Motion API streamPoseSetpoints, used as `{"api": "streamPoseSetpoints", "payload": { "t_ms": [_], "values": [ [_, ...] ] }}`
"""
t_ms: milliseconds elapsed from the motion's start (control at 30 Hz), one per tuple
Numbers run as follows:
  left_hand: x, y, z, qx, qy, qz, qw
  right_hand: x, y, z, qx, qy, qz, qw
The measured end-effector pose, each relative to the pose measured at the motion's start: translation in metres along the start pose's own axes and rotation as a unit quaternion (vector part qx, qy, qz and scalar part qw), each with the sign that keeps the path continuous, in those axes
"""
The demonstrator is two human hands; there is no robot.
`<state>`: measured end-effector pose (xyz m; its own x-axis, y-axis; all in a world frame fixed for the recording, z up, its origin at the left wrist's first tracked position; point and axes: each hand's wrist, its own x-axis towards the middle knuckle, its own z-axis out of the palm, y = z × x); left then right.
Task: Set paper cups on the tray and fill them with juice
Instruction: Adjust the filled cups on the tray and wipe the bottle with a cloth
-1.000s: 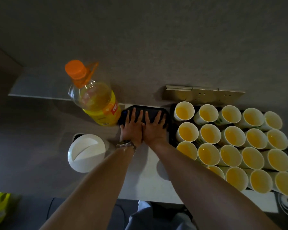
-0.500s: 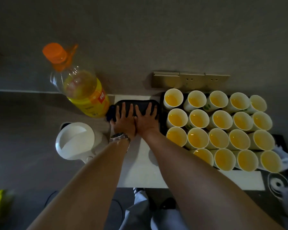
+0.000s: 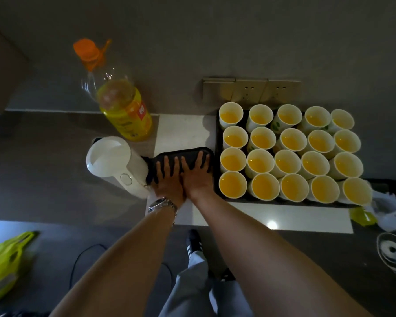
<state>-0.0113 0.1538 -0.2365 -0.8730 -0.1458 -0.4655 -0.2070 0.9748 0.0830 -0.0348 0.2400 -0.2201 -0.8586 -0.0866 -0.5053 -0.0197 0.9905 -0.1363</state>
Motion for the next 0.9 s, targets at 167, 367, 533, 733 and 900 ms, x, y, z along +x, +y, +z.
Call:
{"api": "streamPoseSetpoints", "payload": {
  "t_ms": [167,367,533,733,900],
  "values": [
    [-0.028,-0.011,0.018,0.038,0.026,0.009,0.999,-0.029,-0.003,0.022,0.018,0.007,-0.005,1.0],
    [-0.056,-0.021,0.05,0.018,0.06,-0.004,0.998,-0.061,0.0,0.045,-0.005,0.046,-0.03,0.998],
    [-0.071,-0.025,0.062,-0.013,0.086,-0.009,0.996,-0.08,0.002,0.057,-0.001,0.048,-0.035,0.998],
    [-0.093,-0.03,0.071,-0.052,0.097,0.016,0.994,-0.102,0.005,0.07,-0.023,0.038,-0.046,0.998],
    [-0.117,-0.023,0.06,-0.151,0.132,0.018,0.98,-0.119,0.009,0.065,-0.004,-0.008,-0.07,0.997]
  ]
}}
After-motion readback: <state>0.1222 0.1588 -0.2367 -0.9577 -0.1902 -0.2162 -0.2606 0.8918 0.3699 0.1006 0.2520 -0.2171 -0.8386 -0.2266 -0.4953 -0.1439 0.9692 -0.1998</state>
